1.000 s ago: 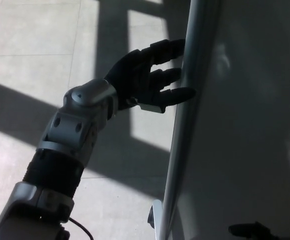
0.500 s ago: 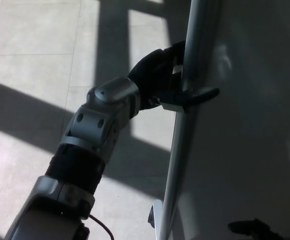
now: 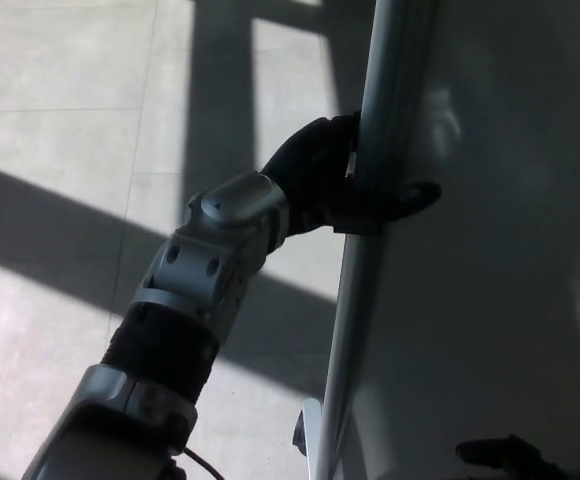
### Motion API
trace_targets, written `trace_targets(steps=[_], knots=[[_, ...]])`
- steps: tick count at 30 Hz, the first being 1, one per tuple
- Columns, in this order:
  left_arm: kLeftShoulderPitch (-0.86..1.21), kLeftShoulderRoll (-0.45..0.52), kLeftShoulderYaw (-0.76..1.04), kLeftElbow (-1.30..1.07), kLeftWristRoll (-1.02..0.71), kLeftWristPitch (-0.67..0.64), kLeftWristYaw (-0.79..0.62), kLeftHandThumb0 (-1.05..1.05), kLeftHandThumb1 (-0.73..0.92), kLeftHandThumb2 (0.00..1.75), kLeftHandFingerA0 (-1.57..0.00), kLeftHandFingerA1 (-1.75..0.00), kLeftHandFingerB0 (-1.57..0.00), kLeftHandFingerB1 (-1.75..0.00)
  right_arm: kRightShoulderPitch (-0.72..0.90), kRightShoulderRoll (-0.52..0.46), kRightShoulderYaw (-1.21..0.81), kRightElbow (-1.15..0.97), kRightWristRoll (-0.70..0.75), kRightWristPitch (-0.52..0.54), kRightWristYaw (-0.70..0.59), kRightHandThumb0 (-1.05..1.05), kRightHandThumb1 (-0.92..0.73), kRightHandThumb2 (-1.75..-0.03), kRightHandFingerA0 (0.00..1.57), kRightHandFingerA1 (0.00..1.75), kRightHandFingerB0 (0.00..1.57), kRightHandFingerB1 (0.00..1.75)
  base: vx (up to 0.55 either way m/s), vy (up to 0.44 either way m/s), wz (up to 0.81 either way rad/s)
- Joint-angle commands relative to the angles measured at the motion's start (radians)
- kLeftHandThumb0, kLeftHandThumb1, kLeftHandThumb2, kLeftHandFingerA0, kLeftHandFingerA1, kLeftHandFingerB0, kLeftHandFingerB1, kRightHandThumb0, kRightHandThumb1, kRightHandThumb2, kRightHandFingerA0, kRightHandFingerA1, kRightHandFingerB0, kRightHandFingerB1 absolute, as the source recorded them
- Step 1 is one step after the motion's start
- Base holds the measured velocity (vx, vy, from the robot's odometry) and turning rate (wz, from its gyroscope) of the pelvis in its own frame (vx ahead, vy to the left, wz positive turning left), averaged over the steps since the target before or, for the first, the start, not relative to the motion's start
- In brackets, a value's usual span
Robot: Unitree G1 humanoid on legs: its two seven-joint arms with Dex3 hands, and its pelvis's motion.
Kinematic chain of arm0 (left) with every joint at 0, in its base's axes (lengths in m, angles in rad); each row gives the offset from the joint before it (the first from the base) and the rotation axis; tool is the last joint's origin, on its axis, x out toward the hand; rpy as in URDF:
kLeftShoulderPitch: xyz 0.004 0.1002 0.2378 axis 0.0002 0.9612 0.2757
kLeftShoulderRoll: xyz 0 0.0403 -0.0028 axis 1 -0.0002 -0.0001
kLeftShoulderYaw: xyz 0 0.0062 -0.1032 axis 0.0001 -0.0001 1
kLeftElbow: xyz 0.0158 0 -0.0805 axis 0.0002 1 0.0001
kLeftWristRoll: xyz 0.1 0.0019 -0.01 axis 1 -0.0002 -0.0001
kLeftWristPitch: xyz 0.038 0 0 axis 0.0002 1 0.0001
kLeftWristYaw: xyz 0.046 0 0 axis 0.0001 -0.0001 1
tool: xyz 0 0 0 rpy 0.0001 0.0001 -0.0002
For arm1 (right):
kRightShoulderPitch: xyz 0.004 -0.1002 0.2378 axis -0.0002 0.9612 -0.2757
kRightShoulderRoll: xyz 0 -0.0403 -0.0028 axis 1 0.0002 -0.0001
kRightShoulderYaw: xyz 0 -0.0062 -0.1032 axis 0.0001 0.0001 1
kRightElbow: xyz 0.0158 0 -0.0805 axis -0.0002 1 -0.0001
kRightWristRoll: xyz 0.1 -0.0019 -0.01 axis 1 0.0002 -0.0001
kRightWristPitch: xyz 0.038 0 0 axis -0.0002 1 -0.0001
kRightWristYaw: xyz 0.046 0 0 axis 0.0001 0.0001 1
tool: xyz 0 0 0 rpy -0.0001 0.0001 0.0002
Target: A white board is being place on the right hand side and parallel to the robot and the robot uses its left hand to grab on the leftside of the whiteboard and drag the whiteboard from the right hand side to the left hand side
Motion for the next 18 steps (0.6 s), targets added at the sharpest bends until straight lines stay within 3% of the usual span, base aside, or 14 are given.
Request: trace_targets(steps=[1,3,4,5,6,7,9,10,12,18], knots=[[0.063,0.019,0.045,-0.038,0.025,-0.042,0.096,-0.23,0.75,0.63,-0.99,-0.67,-0.83,-0.55,-0.01,-0.012,-0.005,0.006,0.014,-0.003,0.019,-0.54,-0.69,-0.73,1.06,0.9,0.46,0.84,0.0,0.0,0.0],[0.071,0.029,0.055,-0.035,0.026,-0.059,0.096,-0.22,0.74,0.63,-1.0,-0.69,-0.84,-0.56,-0.011,-0.01,-0.006,0.007,0.015,-0.002,0.021,-0.54,-0.69,-0.73,1.08,0.91,0.47,0.84,0.0,0.0,0.0],[0.089,0.069,0.062,-0.031,0.035,-0.105,0.073,-0.2,0.74,0.63,-0.99,-0.69,-0.84,-0.57,-0.01,-0.009,-0.009,0.004,0.019,-0.003,0.027,-0.55,-0.54,-0.99,1.03,0.95,0.52,0.8,0.0,0.0,0.0],[0.097,0.091,0.064,-0.032,0.042,-0.124,0.061,-0.2,0.75,0.63,-1.0,-0.68,-0.84,-0.57,-0.011,-0.009,-0.01,0.003,0.021,-0.003,0.03,-0.54,-0.54,-1.0,1.04,0.96,0.51,0.79,0.0,0.0,0.0],[0.098,0.1,0.064,-0.032,0.044,-0.13,0.057,-0.2,0.75,0.63,-1.0,-0.68,-0.84,-0.57,-0.012,-0.01,-0.011,0.003,0.022,-0.002,0.031,-0.54,-0.54,-1.0,1.04,0.96,0.51,0.79,0.0,0.0,0.0],[0.096,0.126,0.074,-0.034,0.038,-0.12,0.048,-0.18,0.75,0.63,-1.0,-0.66,-0.85,-0.56,-0.015,-0.012,-0.013,0.002,0.024,0.001,0.035,-0.51,-0.69,-0.74,1.04,0.9,0.51,0.83,0.0,0.0,0.0],[0.094,0.157,0.078,-0.022,0.037,-0.142,0.031,-0.16,0.75,0.63,-0.99,-0.63,-0.83,-0.56,-0.019,-0.015,-0.014,0.001,0.024,0.005,0.038,-0.49,-0.68,-0.74,1.06,0.9,0.53,0.83,0.0,0.0,-0.03],[0.093,0.184,0.091,-0.01,0.028,-0.154,0.013,-0.16,0.74,0.62,-0.98,-0.64,-0.83,-0.56,-0.021,-0.016,-0.014,0.0,0.025,0.011,0.044,-0.5,-0.68,-0.74,1.15,0.9,0.55,0.83,0.0,0.0,0.0],[0.083,0.254,0.11,-0.003,0.025,-0.132,-0.015,-0.19,0.74,0.63,-1.0,-0.64,-0.82,-0.53,-0.025,-0.015,-0.016,0.002,0.026,0.008,0.048,-0.5,-0.67,-0.74,1.05,0.89,0.6,0.83,0.0,0.0,-0.03],[0.077,0.324,0.178,0.016,-0.027,-0.088,-0.055,-0.19,0.72,0.62,-1.0,-0.61,-0.82,-0.53,-0.028,-0.016,-0.018,0.008,0.026,0.001,0.056,-0.48,-0.65,-0.77,1.01,0.9,0.67,0.82,0.0,0.0,0.0]])
